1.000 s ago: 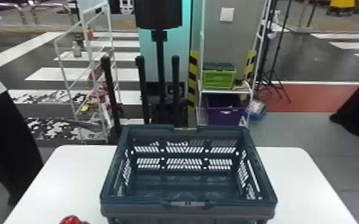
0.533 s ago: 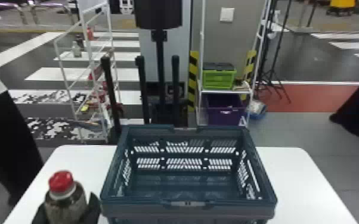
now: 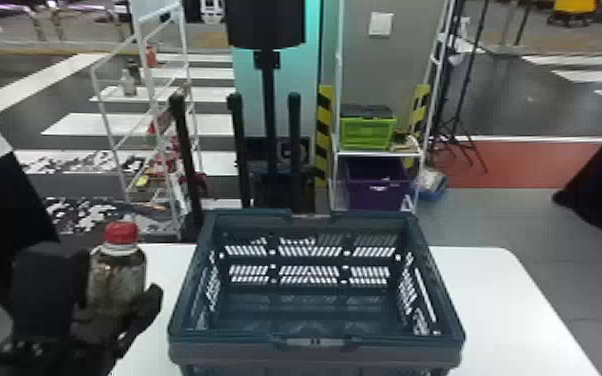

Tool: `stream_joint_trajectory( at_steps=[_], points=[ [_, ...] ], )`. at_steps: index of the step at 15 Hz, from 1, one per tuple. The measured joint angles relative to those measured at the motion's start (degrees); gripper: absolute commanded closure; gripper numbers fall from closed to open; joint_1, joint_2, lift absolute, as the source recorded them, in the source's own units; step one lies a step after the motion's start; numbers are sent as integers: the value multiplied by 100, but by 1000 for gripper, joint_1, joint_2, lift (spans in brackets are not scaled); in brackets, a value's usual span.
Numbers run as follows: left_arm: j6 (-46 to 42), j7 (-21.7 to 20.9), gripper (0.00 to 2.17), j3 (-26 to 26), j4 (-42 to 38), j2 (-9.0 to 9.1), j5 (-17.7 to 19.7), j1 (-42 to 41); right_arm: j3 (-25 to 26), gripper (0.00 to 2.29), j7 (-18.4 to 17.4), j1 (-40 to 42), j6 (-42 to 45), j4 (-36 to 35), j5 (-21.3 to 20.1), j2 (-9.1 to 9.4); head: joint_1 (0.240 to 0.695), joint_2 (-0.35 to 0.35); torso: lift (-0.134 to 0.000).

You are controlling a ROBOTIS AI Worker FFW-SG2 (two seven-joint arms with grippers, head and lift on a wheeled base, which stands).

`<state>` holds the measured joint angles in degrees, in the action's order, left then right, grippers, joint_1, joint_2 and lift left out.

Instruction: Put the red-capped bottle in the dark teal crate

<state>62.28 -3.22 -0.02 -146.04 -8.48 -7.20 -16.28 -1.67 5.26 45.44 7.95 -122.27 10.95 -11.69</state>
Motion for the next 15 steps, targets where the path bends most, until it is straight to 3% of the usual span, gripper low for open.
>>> stream_joint_trajectory(
  at_steps=[3,6,9,15],
  points=[
    [310,-764,1895,-299,239,-109,-156,807,8,147,-2,5,0,1,-10,9,499,0,0],
    [1293,-1762,1895,-769,827,-454,-245,1942,17,147,0,14,0,11,-14,23,499,0,0],
    [1530,-2675,1895,-1415,1878,-583,-291,3042,18,147,1,19,4,64,-7,43,499,0,0],
    [1218,-4019,1895,-2770,4357,-710,-258,4705,64,147,0,108,211,120,-5,88,499,0,0]
  ],
)
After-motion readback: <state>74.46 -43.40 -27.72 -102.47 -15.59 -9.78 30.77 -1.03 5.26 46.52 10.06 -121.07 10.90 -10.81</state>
